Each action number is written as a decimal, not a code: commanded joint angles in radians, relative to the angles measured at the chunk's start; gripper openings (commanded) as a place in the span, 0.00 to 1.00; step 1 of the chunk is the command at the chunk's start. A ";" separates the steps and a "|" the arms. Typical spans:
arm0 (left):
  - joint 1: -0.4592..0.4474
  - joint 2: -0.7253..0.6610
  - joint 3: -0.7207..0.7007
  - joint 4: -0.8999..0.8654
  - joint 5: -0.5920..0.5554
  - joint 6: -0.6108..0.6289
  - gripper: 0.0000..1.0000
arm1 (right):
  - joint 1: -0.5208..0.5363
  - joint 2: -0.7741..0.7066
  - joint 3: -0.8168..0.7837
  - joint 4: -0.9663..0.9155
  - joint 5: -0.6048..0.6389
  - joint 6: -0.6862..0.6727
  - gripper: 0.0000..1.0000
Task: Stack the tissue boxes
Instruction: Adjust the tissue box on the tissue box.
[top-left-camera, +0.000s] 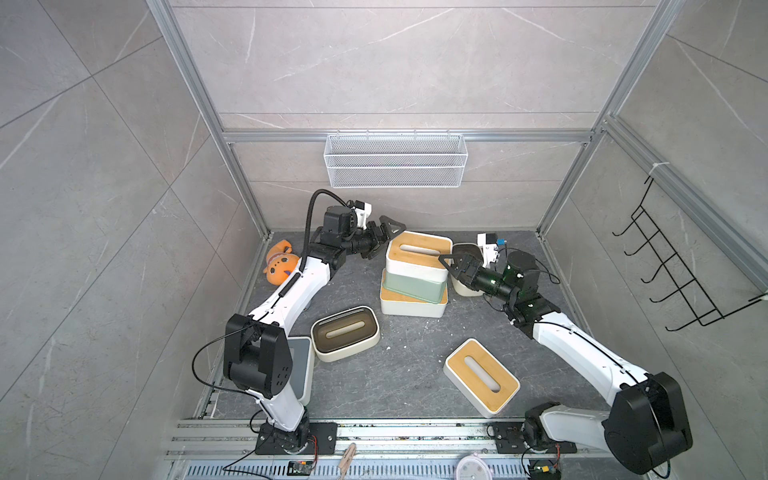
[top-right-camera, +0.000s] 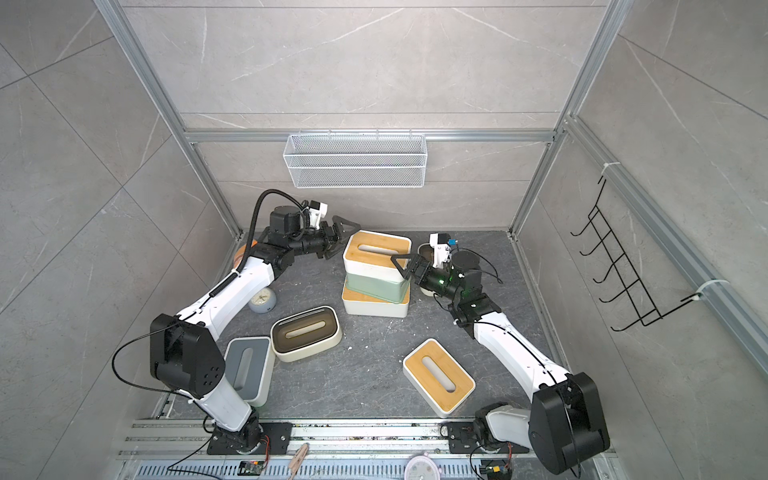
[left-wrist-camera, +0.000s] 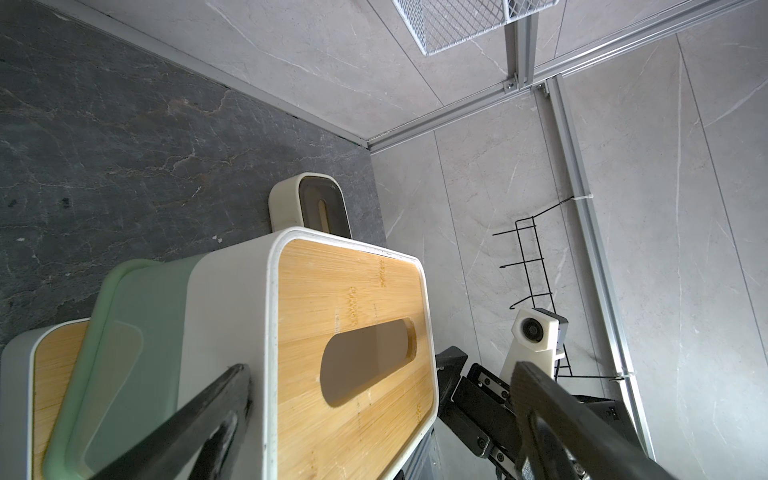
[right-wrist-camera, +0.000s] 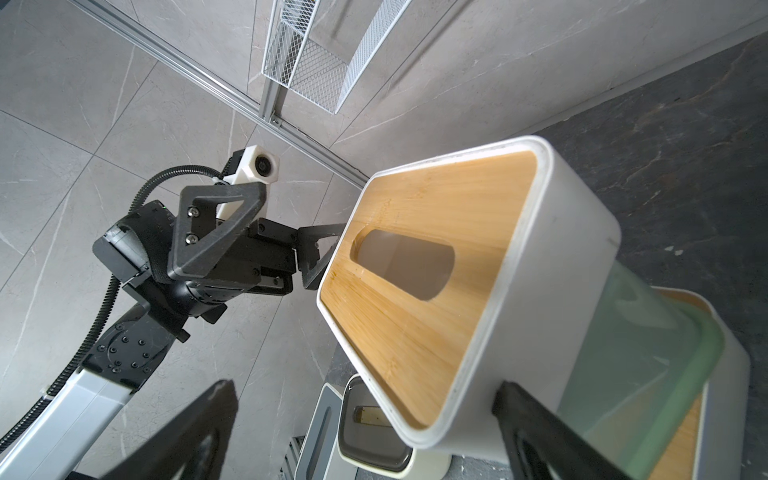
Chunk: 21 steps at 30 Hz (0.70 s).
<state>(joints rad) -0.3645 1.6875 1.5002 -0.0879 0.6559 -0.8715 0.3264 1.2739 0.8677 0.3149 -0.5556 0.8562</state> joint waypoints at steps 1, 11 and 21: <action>-0.035 -0.034 0.073 0.017 0.076 0.011 1.00 | 0.032 -0.016 0.005 0.017 -0.024 -0.018 1.00; -0.036 0.006 0.135 -0.018 0.077 0.035 1.00 | 0.037 -0.026 0.008 0.001 -0.014 -0.026 1.00; -0.036 0.053 0.126 -0.009 0.081 0.025 1.00 | 0.037 -0.044 0.000 -0.027 0.006 -0.042 1.00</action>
<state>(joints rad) -0.3763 1.7279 1.6009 -0.1047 0.6605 -0.8551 0.3477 1.2545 0.8677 0.2722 -0.5415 0.8375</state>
